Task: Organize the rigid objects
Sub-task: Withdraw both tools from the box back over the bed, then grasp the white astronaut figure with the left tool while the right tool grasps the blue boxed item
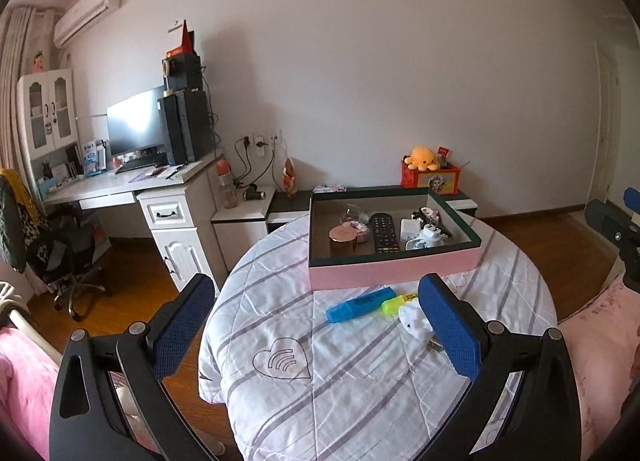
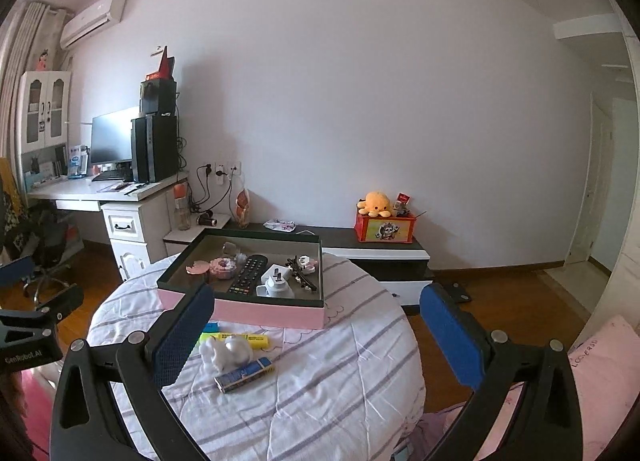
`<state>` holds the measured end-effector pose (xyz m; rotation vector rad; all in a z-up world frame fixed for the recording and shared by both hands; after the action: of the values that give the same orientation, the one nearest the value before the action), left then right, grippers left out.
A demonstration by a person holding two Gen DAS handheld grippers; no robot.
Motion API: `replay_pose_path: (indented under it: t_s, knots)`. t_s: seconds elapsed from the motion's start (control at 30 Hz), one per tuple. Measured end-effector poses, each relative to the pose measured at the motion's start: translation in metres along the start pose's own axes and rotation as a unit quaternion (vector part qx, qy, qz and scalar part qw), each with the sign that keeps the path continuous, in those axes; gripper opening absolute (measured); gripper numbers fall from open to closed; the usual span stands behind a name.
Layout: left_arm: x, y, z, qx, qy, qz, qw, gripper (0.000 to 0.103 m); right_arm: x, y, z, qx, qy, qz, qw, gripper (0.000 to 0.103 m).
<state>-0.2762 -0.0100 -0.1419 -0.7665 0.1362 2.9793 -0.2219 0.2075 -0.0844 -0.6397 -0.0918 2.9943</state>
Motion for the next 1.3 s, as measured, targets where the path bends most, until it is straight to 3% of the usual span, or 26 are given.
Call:
replay_pose_path:
  t_s: [0.4, 0.6, 0.77, 1.0, 1.3]
  knots:
    - [0.000, 0.011, -0.010, -0.003, 0.011, 0.013, 0.9999, 0.103, 0.006, 0.003, -0.015, 0.001, 0.022, -0.002, 1.000, 0.103]
    - [0.018, 0.008, -0.022, 0.008, 0.035, 0.012, 0.9993, 0.103, 0.027, 0.009, -0.031, -0.003, 0.049, 0.003, 0.999, 0.103]
    - [0.041, 0.005, -0.036, 0.017, 0.064, 0.007, 0.9978, 0.103, 0.064, 0.023, -0.065, -0.012, 0.105, 0.020, 0.994, 0.103]
    - [0.071, 0.010, -0.057, 0.023, 0.100, 0.010, 0.9947, 0.103, 0.119, 0.055, -0.121, -0.021, 0.197, 0.054, 0.979, 0.103]
    - [0.100, 0.014, -0.072, 0.023, 0.132, 0.008, 0.9910, 0.103, 0.162, 0.092, -0.150, -0.040, 0.250, 0.078, 0.964, 0.103]
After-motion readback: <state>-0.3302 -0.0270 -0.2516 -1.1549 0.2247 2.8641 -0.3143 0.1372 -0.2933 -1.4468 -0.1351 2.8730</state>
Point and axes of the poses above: each gripper's, at about its wrist camera, not at the fingertips, and x roughly the way its jaws point, y to its left, z to its top, the point moved 10 cm from there along x, roughly the way its jaws point, and after that the axes turned 4 degrees about y, right-handed, at the moved point
